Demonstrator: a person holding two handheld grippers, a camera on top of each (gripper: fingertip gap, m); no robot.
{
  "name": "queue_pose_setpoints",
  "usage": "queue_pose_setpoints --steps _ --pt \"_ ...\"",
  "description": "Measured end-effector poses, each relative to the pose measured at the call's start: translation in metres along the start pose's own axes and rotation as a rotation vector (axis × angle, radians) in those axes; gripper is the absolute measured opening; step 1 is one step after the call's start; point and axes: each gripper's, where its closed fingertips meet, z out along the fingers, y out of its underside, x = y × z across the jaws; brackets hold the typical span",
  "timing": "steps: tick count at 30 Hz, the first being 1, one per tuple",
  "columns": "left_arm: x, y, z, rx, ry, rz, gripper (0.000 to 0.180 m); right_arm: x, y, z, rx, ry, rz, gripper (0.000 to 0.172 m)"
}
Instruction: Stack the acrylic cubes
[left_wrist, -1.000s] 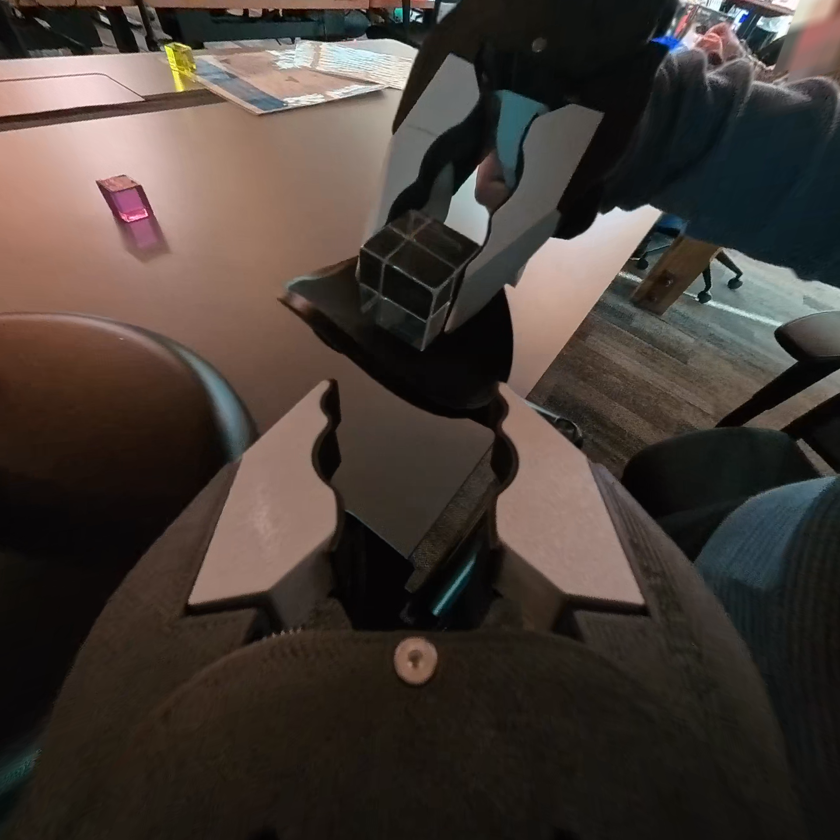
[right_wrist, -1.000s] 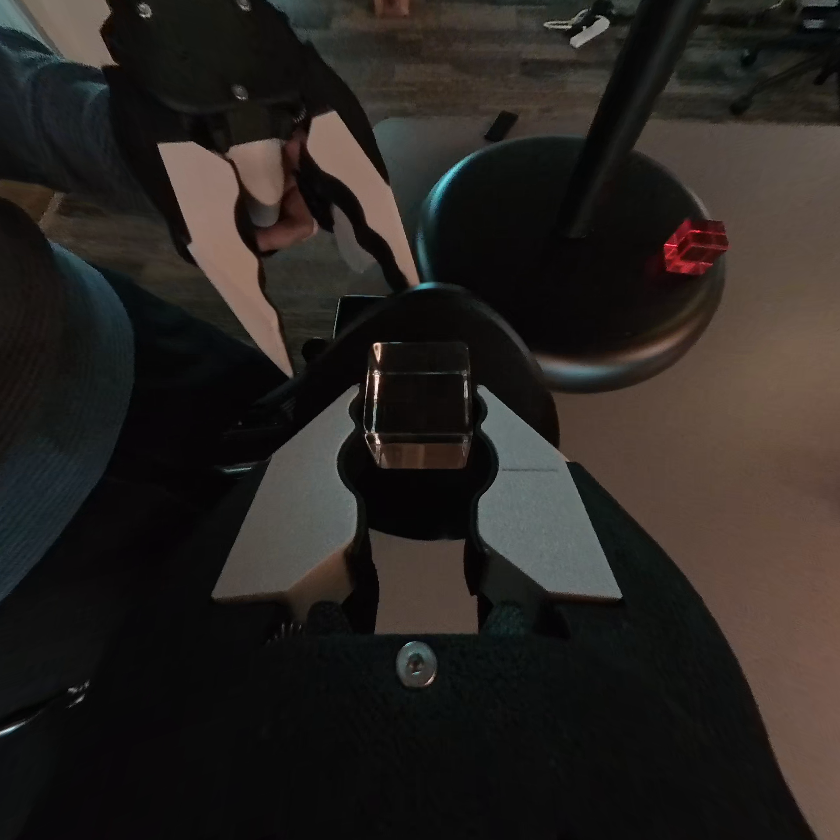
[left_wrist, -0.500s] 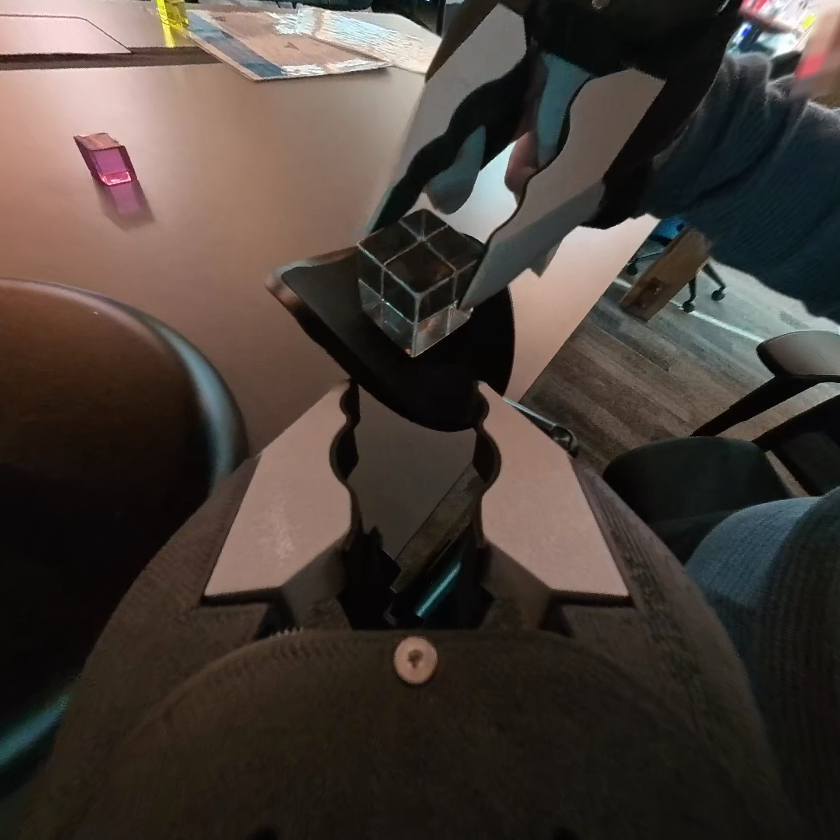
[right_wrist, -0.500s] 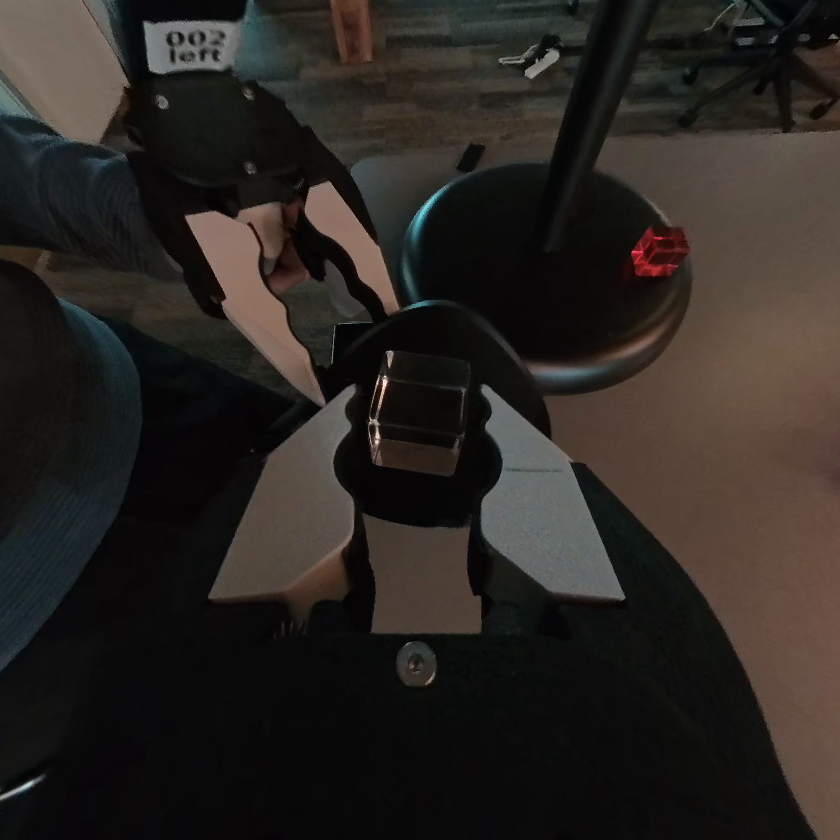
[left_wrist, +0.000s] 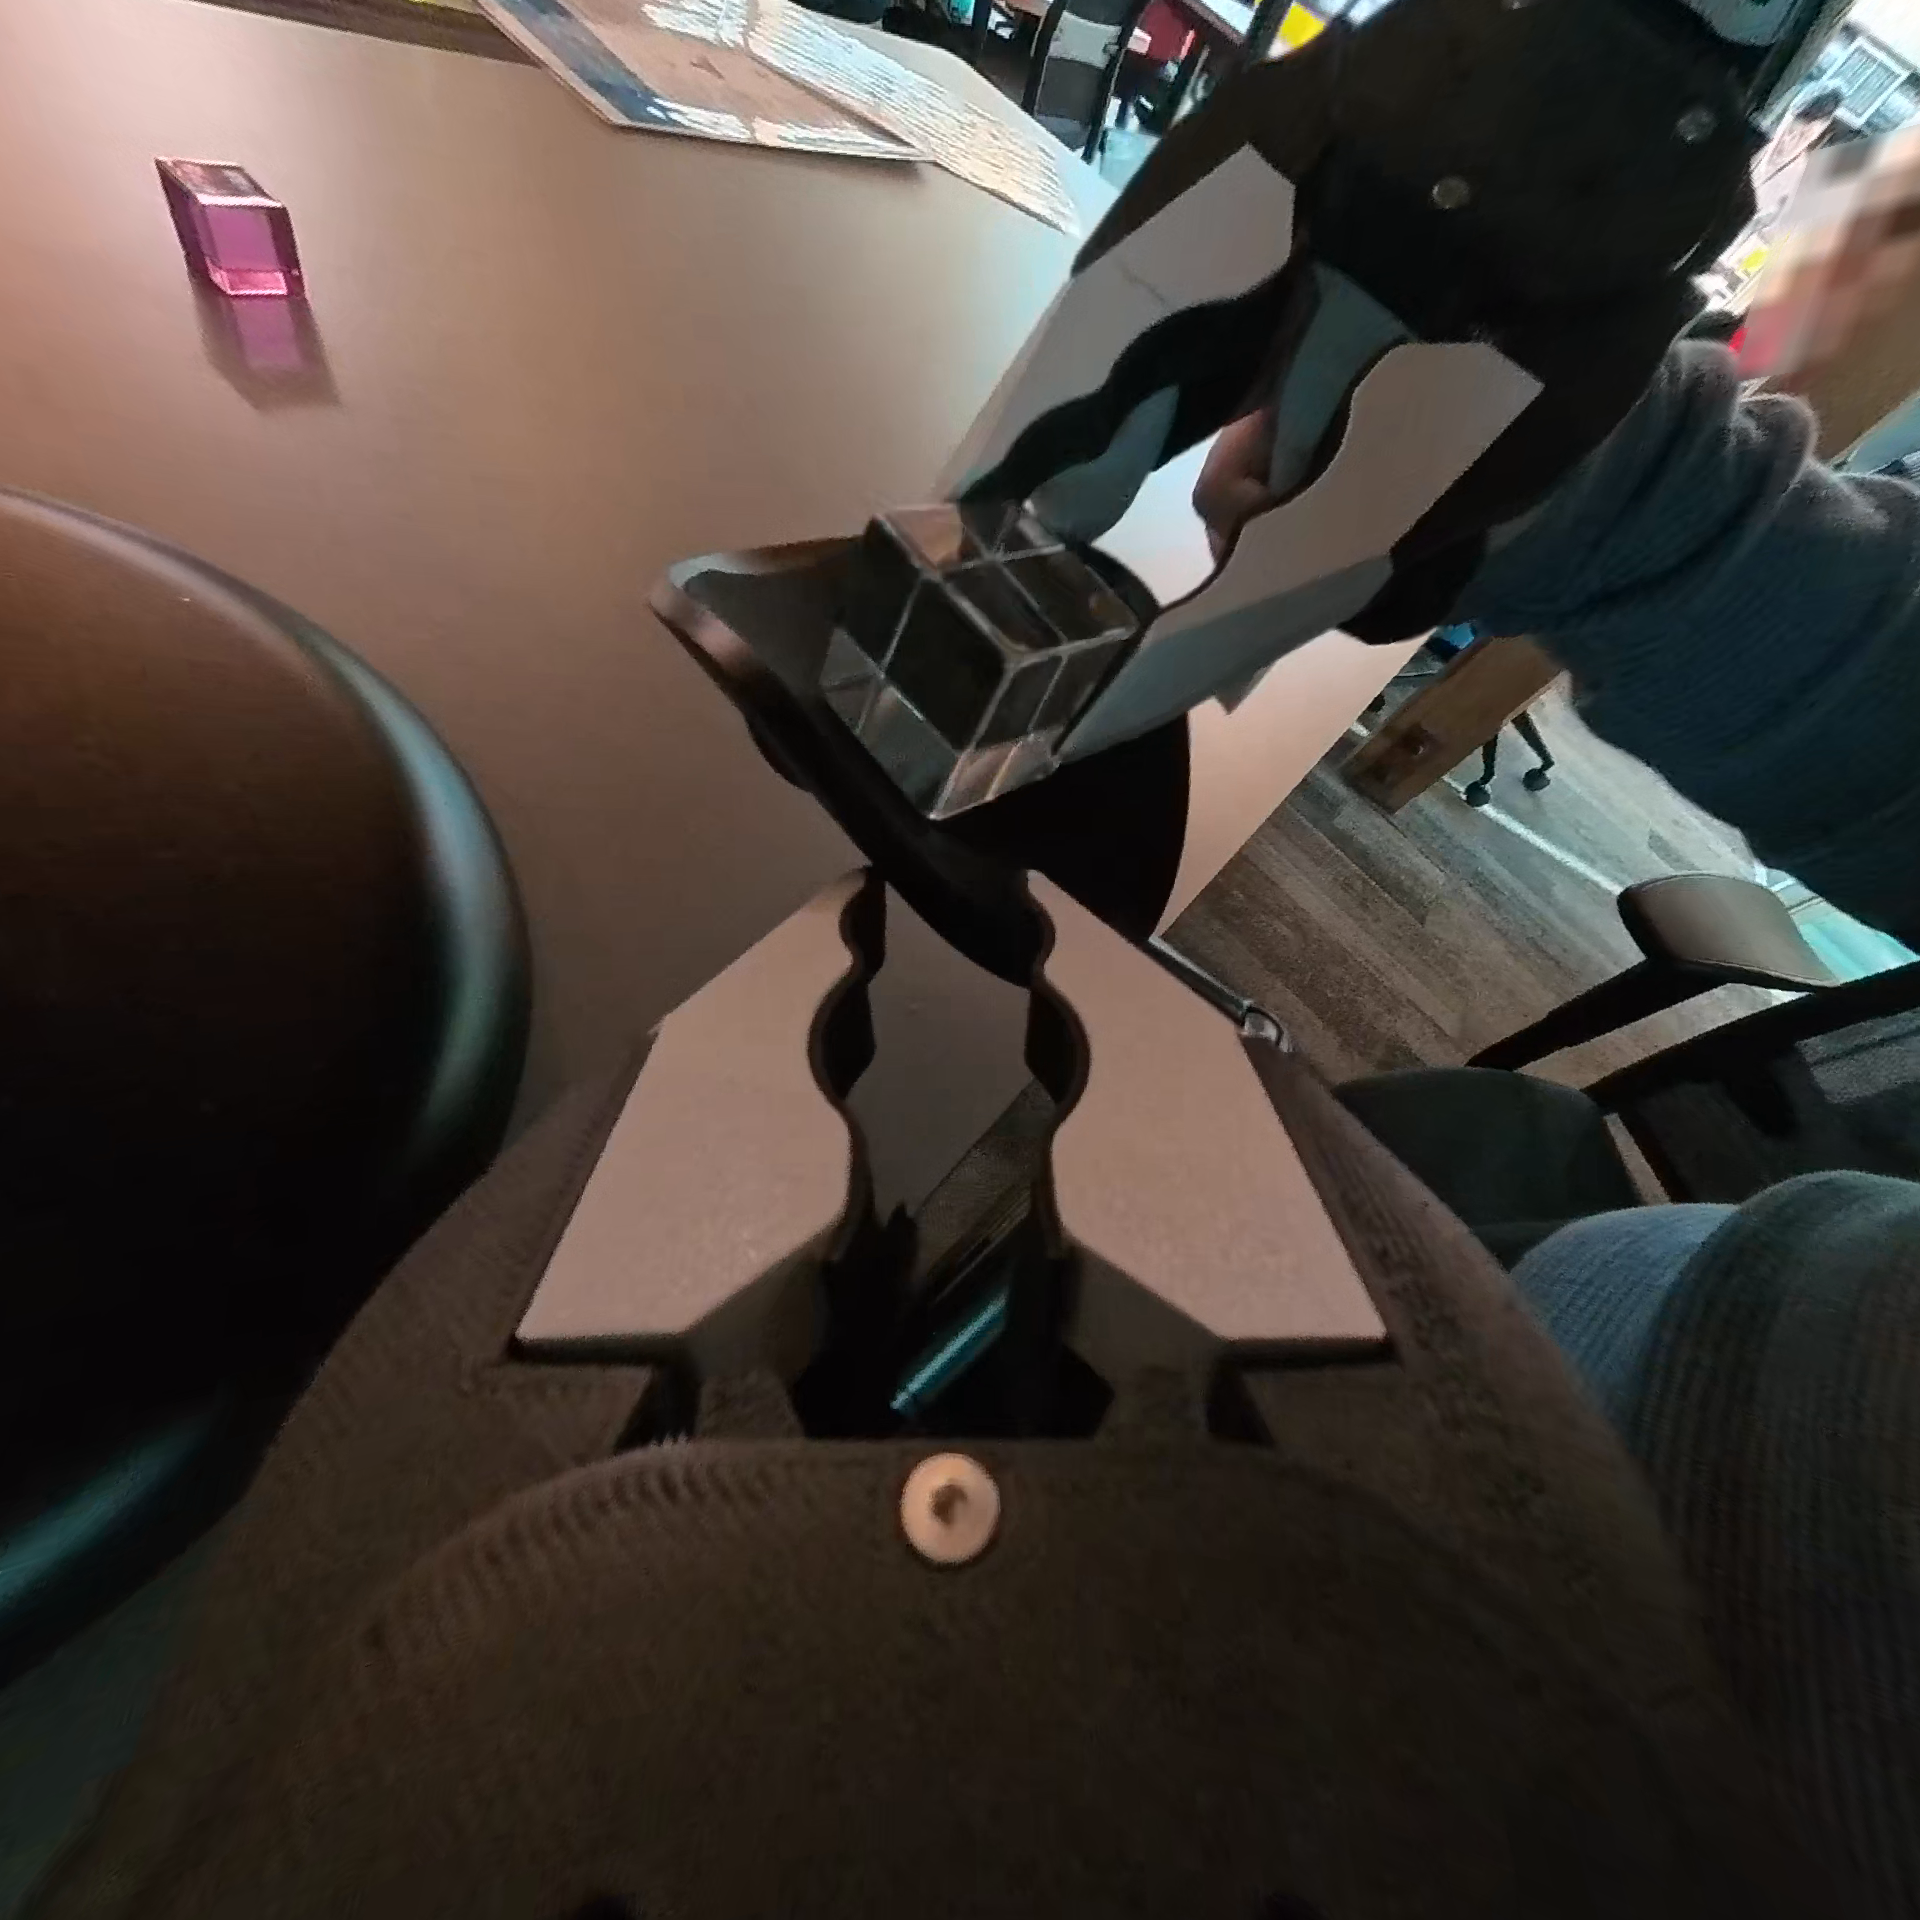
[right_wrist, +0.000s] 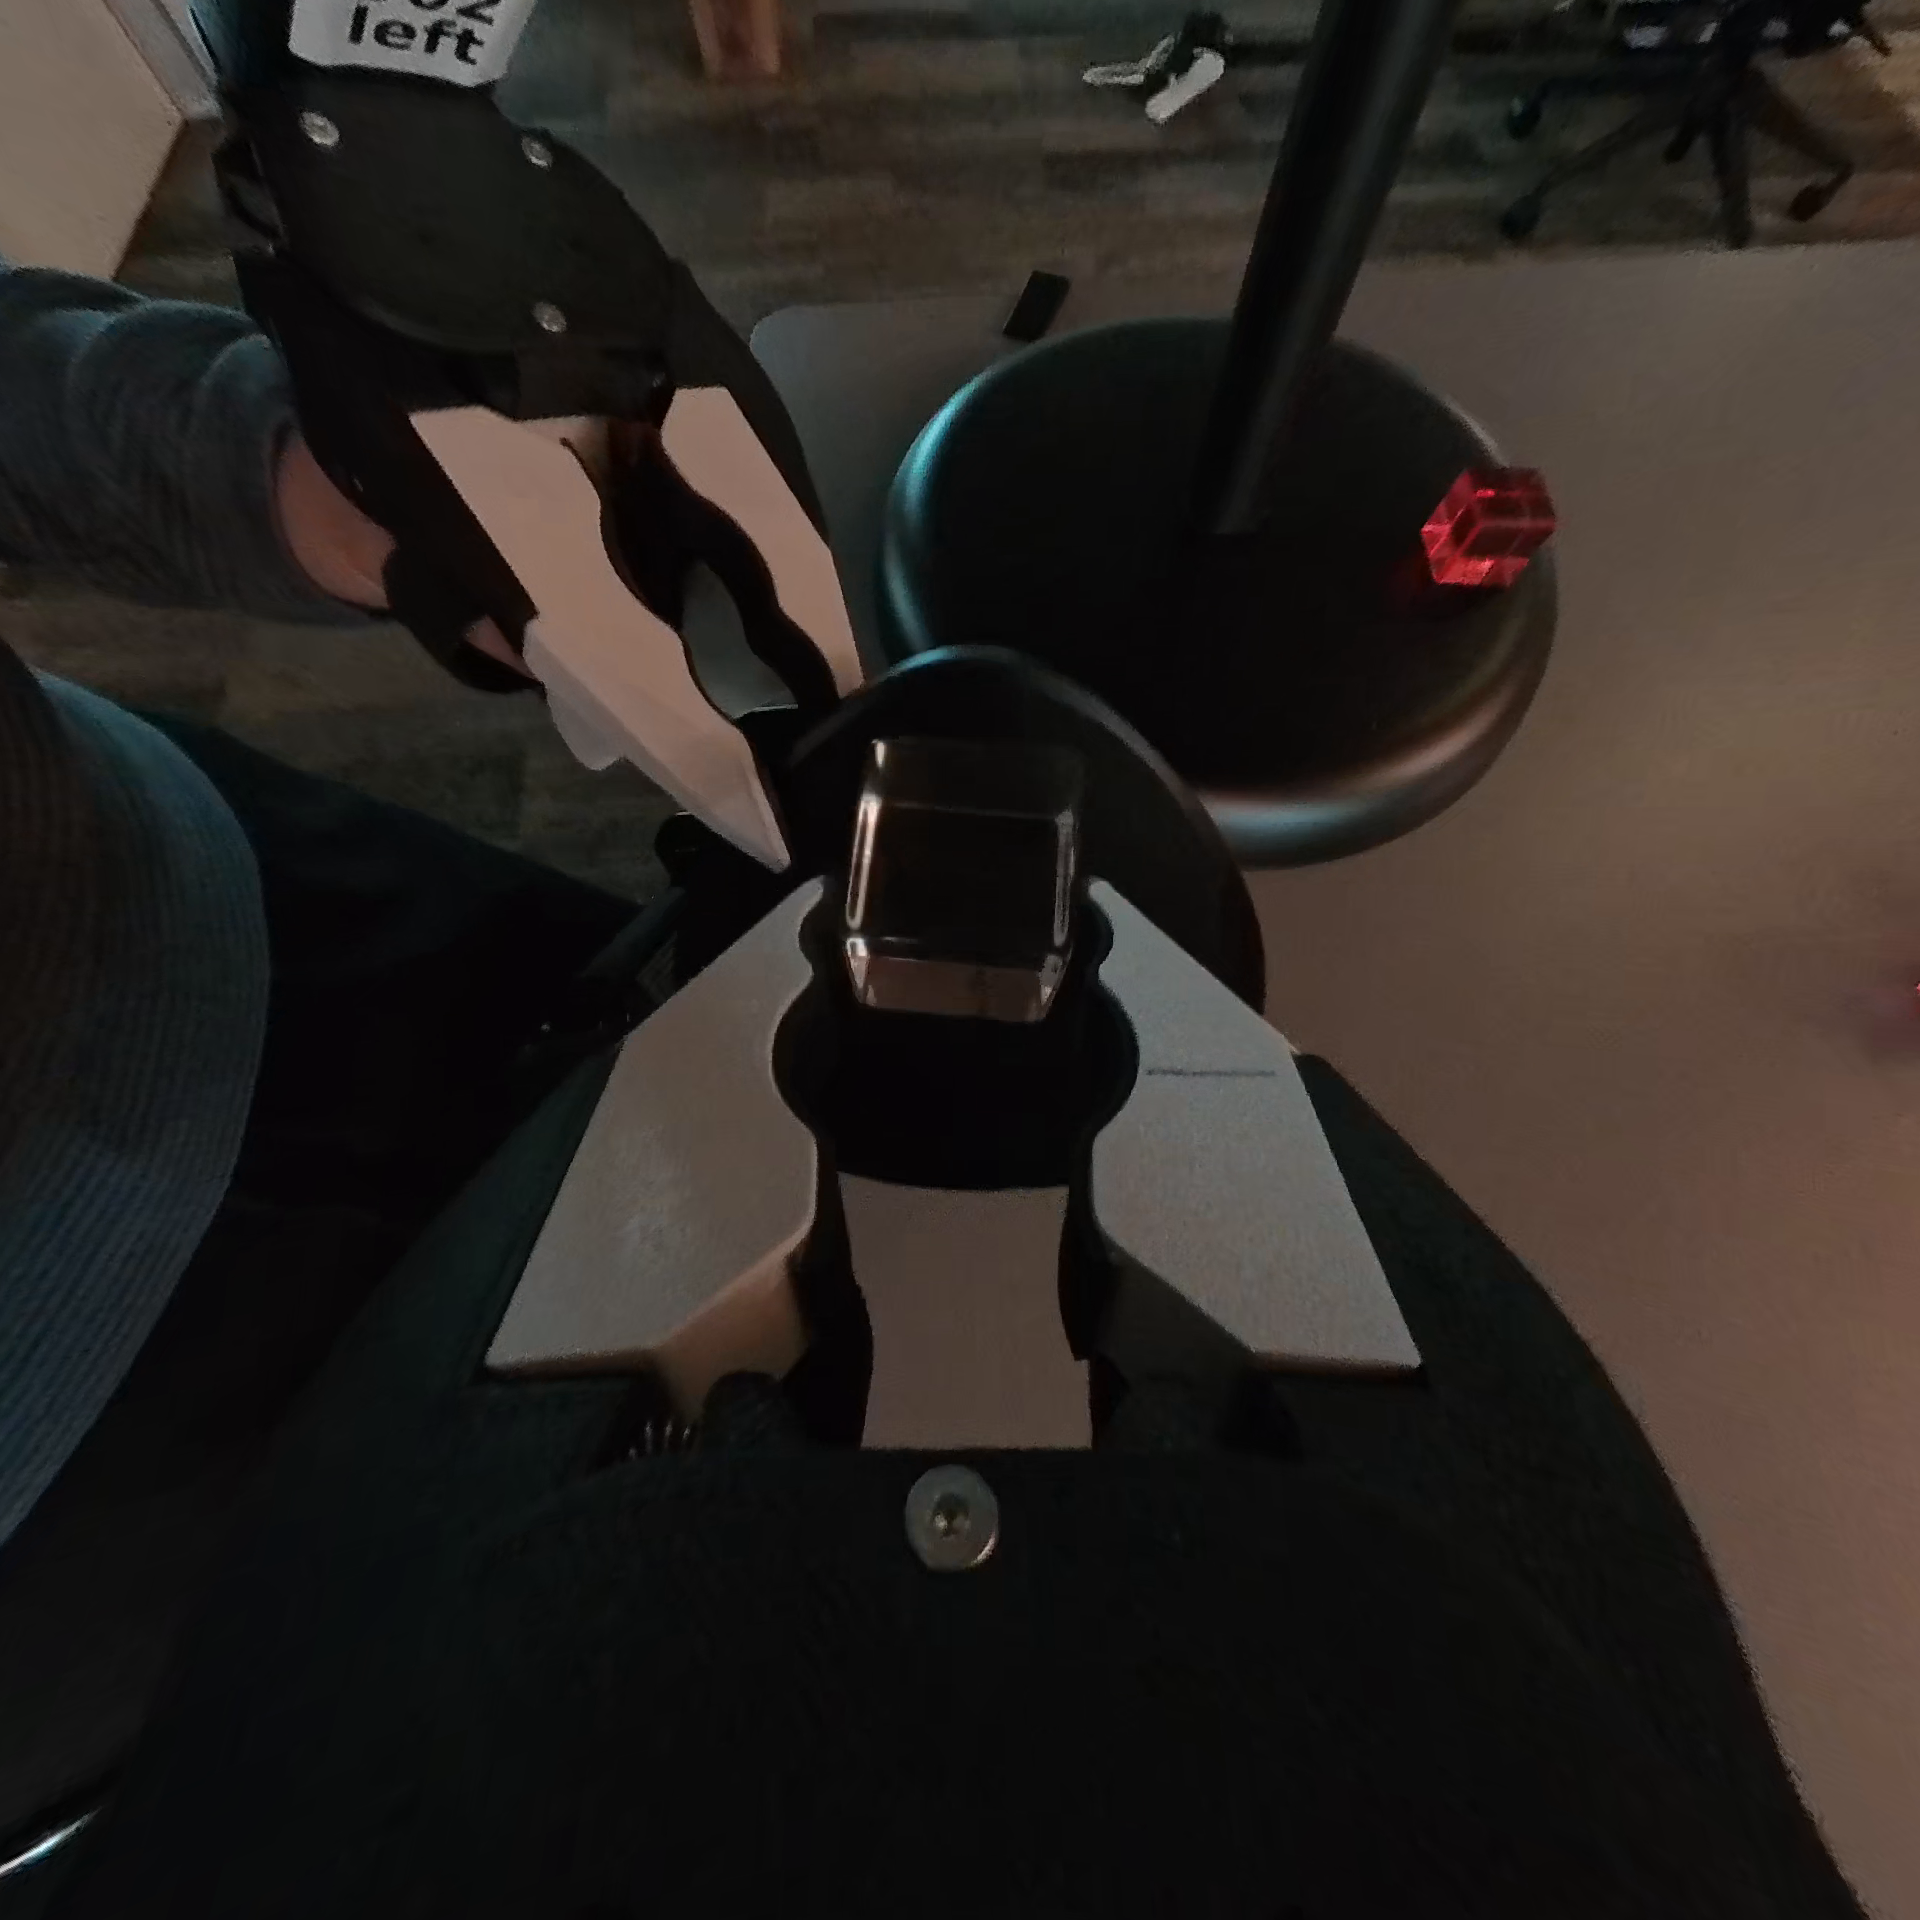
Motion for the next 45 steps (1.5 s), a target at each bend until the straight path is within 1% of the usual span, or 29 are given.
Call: queue_pose_setpoints --steps 3,7,8,10,11,12,14,16,18,21,23,26,29,30,36,40,42,45 --pt "0.001 -0.001 0.001 0.001 0.002 -0.007 0.022 0.000 0.002 -0.001 -0.003 -0.004 0.012 0.042" --pt "0.000 -0.002 0.000 -0.001 -0.009 0.007 0.024 -0.001 0.004 0.000 -0.033 0.007 -0.016 0.042" --pt "0.000 -0.002 0.000 0.004 -0.015 0.013 0.029 -0.001 0.006 0.000 -0.042 0.007 -0.014 0.053" --pt "0.003 -0.004 -0.002 0.019 0.000 0.025 0.045 0.000 0.003 -0.007 -0.008 0.007 0.026 0.075" --pt "0.005 -0.005 -0.004 0.030 0.015 0.026 0.052 0.002 -0.002 -0.013 0.035 0.003 0.063 0.080" --pt "0.007 -0.006 -0.007 0.043 0.022 0.025 0.059 0.005 -0.005 -0.021 0.082 0.005 0.100 0.080" --pt "0.006 -0.007 -0.016 0.065 0.014 0.025 0.067 0.020 -0.002 -0.039 0.149 0.054 0.156 0.080" --pt "0.003 -0.007 -0.027 0.084 -0.005 0.030 0.070 0.043 0.011 -0.057 0.195 0.152 0.212 0.076" --pt "-0.002 -0.007 -0.040 0.102 -0.036 0.033 0.070 0.069 0.032 -0.076 0.238 0.276 0.321 0.071" --pt "-0.012 -0.008 -0.058 0.136 -0.083 0.020 0.070 0.101 0.079 -0.092 0.239 0.427 0.583 0.058" --pt "-0.020 -0.010 -0.066 0.155 -0.111 0.003 0.070 0.114 0.111 -0.096 0.212 0.525 0.689 0.053" --pt "-0.030 -0.016 -0.074 0.179 -0.138 -0.022 0.070 0.114 0.142 -0.089 0.129 0.578 0.696 0.052" --pt "-0.036 -0.019 -0.079 0.183 -0.157 -0.016 0.070 0.107 0.160 -0.077 0.023 0.589 0.643 0.051" --pt "-0.037 -0.019 -0.080 0.180 -0.164 -0.010 0.070 0.107 0.163 -0.075 0.002 0.599 0.625 0.049" --pt "-0.037 -0.017 -0.082 0.181 -0.164 -0.008 0.070 0.106 0.163 -0.072 0.006 0.625 0.607 0.027" --pt "-0.036 -0.013 -0.080 0.174 -0.159 -0.008 0.070 0.106 0.156 -0.073 0.001 0.618 0.593 0.027" --pt "-0.035 -0.013 -0.080 0.175 -0.157 -0.010 0.070 0.106 0.135 -0.076 0.054 0.606 0.570 0.026" --pt "-0.035 -0.012 -0.080 0.174 -0.153 -0.014 0.070 0.098 0.081 -0.076 0.172 0.526 0.491 0.026"
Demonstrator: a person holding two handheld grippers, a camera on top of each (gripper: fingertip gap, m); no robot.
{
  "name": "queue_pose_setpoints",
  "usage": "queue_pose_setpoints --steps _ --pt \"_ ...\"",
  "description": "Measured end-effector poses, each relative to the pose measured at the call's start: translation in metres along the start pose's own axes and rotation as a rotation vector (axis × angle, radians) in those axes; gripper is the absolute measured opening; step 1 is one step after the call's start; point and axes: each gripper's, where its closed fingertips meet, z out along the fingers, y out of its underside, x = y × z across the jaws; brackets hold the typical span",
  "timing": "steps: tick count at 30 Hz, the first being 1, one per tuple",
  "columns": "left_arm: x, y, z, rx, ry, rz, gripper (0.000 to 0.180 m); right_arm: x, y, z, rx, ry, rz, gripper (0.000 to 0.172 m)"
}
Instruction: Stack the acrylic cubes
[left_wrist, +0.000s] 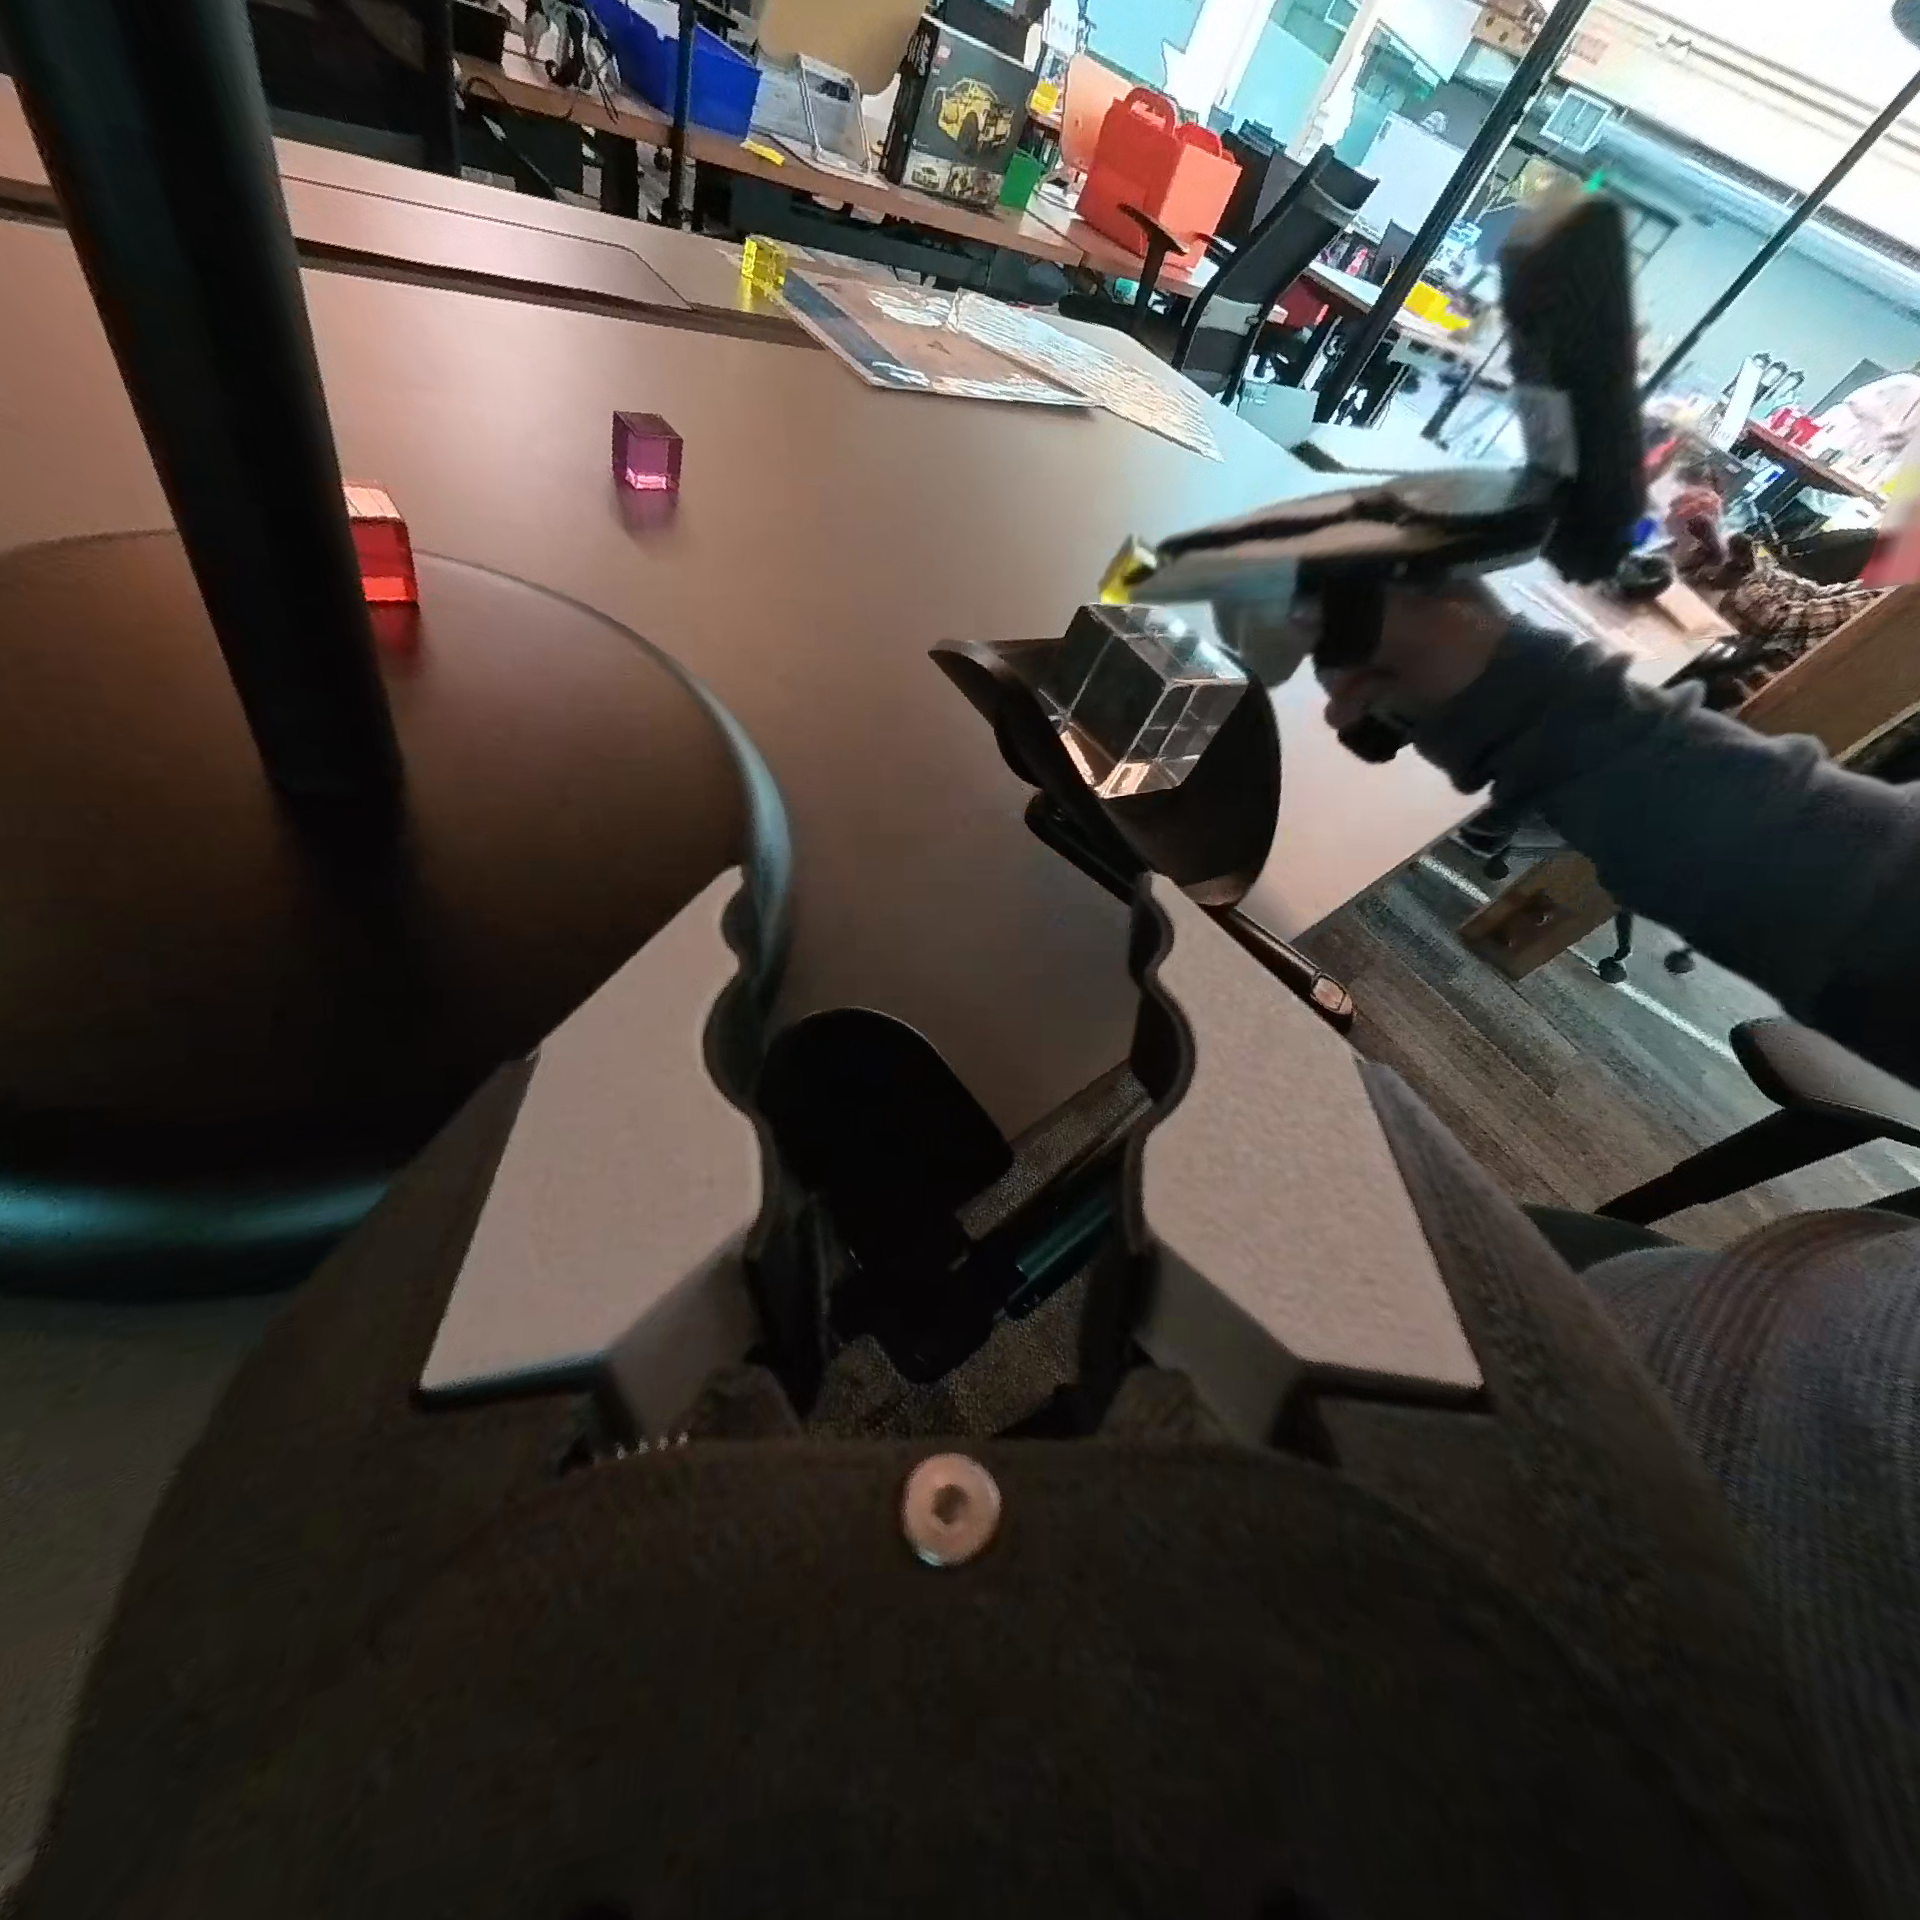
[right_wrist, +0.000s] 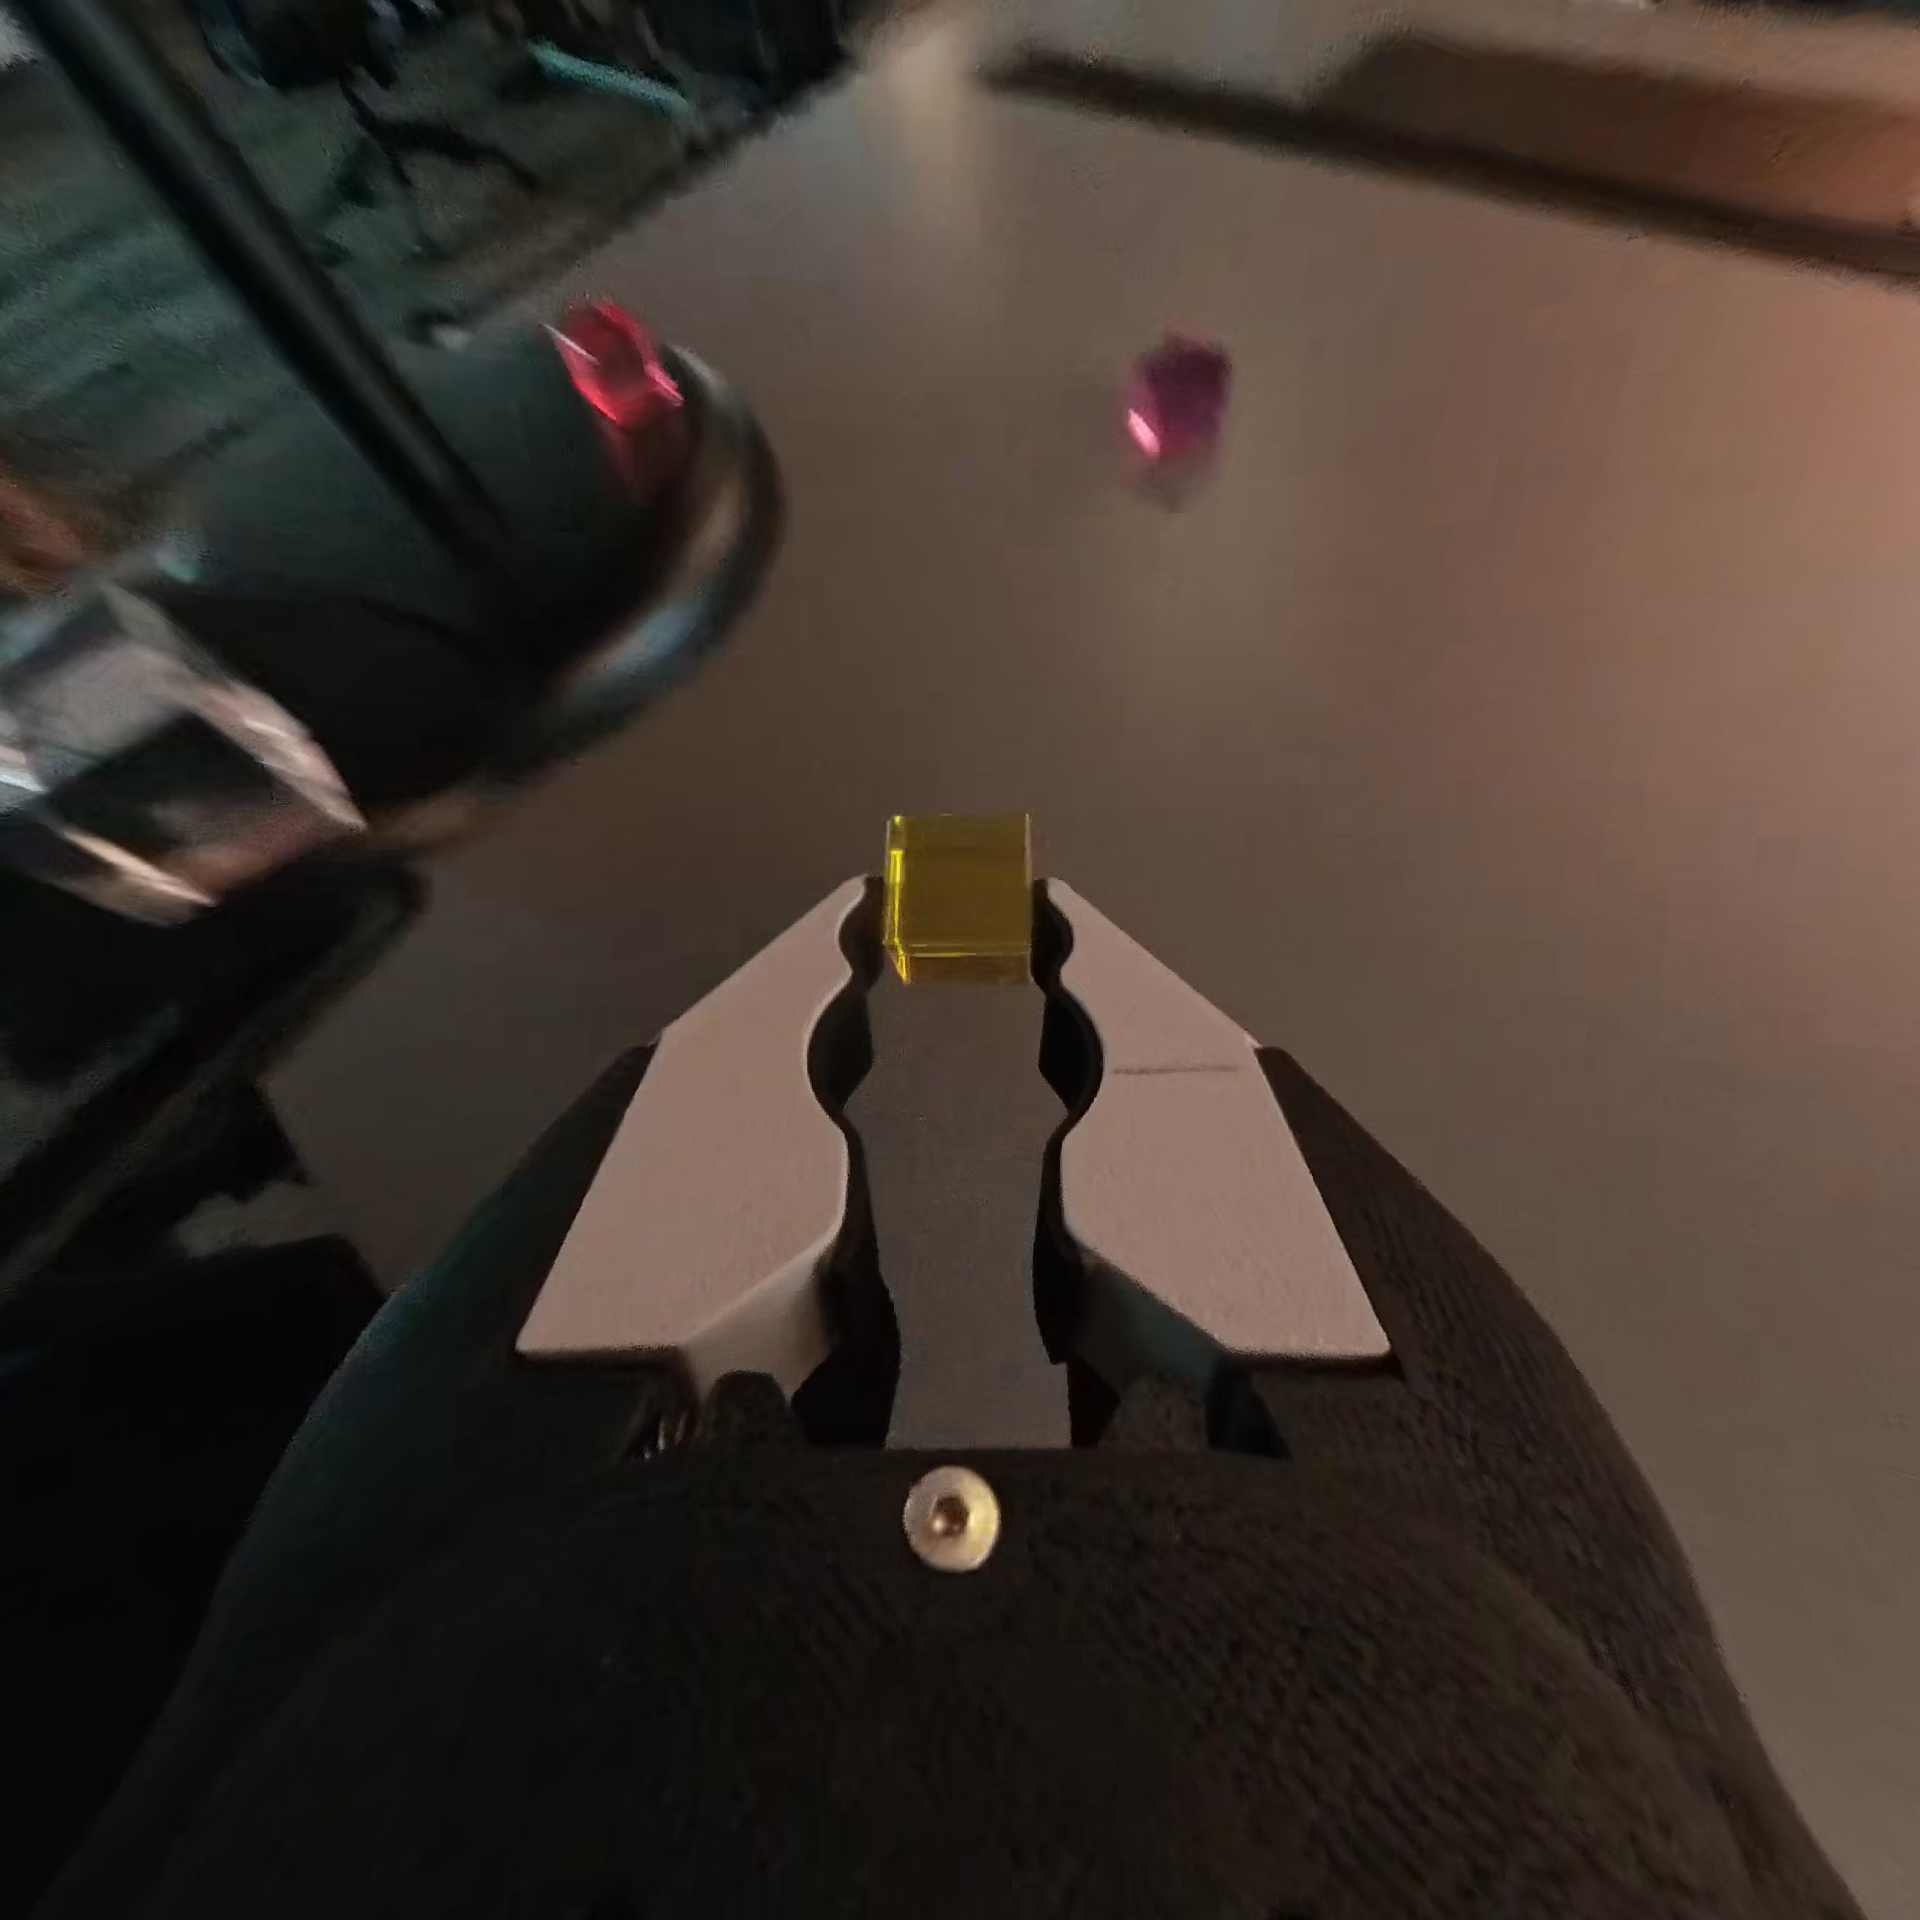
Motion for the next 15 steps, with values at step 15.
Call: queue_pose_setpoints --steps 15 --pt "-0.004 0.005 -0.003 0.001 -0.005 -0.017 0.069 -0.151 -0.048 0.002 -0.046 -0.540 -0.365 0.026"
